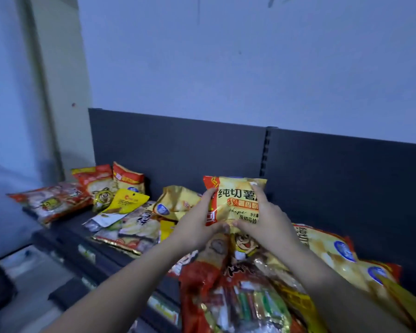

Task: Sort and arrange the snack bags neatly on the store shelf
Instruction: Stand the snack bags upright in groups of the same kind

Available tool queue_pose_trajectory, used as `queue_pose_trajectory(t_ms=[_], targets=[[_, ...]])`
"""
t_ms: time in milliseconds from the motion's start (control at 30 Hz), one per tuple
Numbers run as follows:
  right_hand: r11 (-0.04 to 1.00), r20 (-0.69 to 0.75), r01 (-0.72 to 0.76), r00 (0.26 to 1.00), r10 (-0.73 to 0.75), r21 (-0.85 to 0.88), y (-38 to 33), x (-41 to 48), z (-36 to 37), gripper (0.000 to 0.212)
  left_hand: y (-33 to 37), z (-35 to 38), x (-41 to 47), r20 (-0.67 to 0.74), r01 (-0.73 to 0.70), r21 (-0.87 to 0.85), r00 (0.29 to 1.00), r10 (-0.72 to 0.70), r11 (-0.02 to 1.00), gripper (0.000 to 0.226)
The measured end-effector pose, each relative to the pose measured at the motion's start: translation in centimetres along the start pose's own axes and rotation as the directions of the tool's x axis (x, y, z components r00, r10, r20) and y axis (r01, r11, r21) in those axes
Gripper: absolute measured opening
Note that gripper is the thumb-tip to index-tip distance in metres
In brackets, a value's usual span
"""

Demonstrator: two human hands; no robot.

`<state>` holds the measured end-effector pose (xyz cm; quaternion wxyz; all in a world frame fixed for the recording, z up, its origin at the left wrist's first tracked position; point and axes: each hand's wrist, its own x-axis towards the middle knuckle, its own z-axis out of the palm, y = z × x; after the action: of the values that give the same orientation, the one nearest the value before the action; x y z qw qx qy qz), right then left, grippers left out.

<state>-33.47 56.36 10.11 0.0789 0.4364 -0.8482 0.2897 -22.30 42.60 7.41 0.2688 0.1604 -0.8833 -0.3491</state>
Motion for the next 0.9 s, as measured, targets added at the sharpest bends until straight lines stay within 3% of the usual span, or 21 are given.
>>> queue_pose_trajectory(t_ms=[233,400,633,900], targets=[[0.999,0.146,0.036,0.989,-0.034,-0.006,-6.1,4.8,11.7,0.096,-11.4,-5.2,-0.2,-0.058,0.131,0.129,0.991,-0.125,0.983,0.082],[0.996,0.185,0.078,0.979,-0.086,0.05,-8.3,6.7,15.7,0.088,-16.1,-7.1,0.0,-0.141,0.13,0.163,0.984,-0.107,0.978,0.08],[0.983,0.172,0.018,0.984,-0.051,0.185,-8.3,8.6,15.9,0.083,-17.3,-7.5,1.9,-0.124,0.08,0.153,0.99,-0.061,0.985,0.079],[0.987,0.039,0.105,0.993,-0.111,0.122,-7.0,12.0,12.6,0.081,-14.2,-6.9,5.9,-0.252,0.011,0.164,0.967,0.031,0.986,0.081]])
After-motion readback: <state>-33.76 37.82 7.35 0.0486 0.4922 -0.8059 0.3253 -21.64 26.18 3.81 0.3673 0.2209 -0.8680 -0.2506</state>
